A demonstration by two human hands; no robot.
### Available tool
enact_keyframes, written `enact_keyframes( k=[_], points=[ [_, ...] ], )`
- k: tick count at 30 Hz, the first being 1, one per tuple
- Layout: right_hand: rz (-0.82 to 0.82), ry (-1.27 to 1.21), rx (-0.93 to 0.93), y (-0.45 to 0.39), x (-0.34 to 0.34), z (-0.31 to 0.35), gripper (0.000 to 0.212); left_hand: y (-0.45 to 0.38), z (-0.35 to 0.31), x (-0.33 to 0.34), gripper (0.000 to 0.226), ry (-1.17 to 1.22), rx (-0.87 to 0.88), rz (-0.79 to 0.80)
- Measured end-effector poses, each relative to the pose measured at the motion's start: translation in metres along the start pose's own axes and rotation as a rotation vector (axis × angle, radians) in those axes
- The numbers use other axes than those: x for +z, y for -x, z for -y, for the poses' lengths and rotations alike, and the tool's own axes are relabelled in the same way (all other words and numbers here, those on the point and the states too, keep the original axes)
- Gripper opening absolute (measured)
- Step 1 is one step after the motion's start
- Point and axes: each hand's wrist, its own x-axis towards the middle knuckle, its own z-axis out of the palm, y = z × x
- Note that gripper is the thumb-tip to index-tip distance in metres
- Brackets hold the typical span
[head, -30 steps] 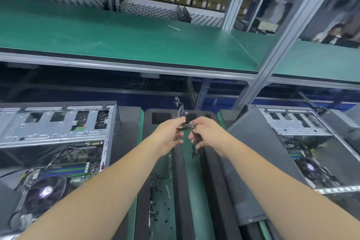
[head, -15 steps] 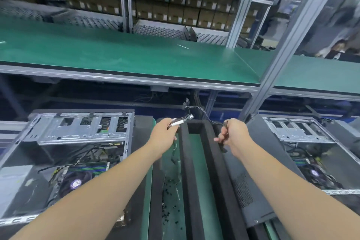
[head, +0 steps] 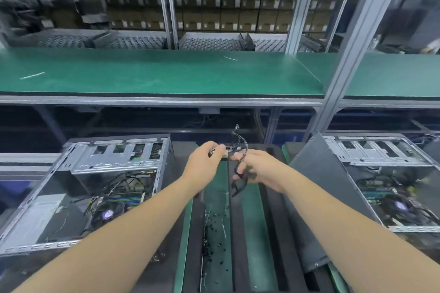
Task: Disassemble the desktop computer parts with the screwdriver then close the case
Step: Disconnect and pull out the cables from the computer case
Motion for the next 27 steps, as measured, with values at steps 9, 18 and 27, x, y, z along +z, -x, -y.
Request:
enact_keyframes(
  k=[9, 18, 27],
  points=[
    [0.07, -0.449, 0.011, -0.004, 0.016, -0.003, 0.05, 0.013, -0.005, -0.007, 0.012, -0.216, -0.057, -0.141],
    [0.129, -0.451, -0.085, -0.005, -0.007, 0.01, 0.027, 0.016, -0.008, -0.025, 0.012, -0.458, 0.109, -0.115],
    [-0.134, -0.419, -0.077, -0.015, -0.004, 0.021, 0.03, 0.021, -0.031, -0.029, 0.056, -0.399, 0.209, -0.229]
  ],
)
